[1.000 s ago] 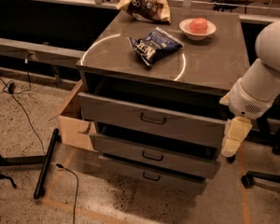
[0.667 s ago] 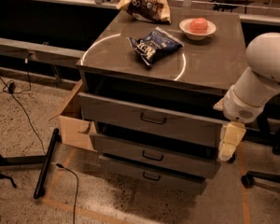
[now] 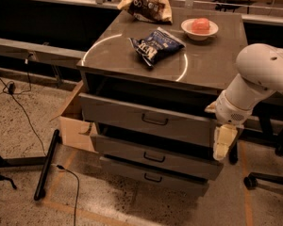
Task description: Open top drawer
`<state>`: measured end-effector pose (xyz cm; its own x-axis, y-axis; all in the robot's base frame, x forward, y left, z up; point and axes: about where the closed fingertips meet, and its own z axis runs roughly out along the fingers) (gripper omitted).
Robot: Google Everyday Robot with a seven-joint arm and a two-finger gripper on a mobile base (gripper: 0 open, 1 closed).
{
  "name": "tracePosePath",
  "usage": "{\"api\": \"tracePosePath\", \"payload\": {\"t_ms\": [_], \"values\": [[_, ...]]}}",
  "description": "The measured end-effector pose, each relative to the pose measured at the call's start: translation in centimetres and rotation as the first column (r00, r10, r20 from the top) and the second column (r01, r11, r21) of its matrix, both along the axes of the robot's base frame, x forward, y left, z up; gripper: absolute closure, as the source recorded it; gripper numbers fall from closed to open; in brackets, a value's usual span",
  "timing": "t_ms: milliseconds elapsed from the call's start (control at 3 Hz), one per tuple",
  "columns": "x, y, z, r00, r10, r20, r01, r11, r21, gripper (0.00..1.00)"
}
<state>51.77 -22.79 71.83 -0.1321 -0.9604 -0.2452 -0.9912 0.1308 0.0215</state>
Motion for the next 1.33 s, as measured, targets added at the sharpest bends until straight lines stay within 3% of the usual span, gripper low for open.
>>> {"api": "tracePosePath", "payload": {"t_ms": [667,1000,1333], "values": [[1.8,-0.4,-2.4,0.9999,0.013,0.005,-0.013,1.000,0.026,0.00],[1.8,-0.3,-3.3,0.9998,0.019,-0.001,-0.019,0.999,0.051,0.15],[0.4,-0.4,-3.9,0.9990,0.031,-0.033,-0.029,0.997,0.076,0.39]]}}
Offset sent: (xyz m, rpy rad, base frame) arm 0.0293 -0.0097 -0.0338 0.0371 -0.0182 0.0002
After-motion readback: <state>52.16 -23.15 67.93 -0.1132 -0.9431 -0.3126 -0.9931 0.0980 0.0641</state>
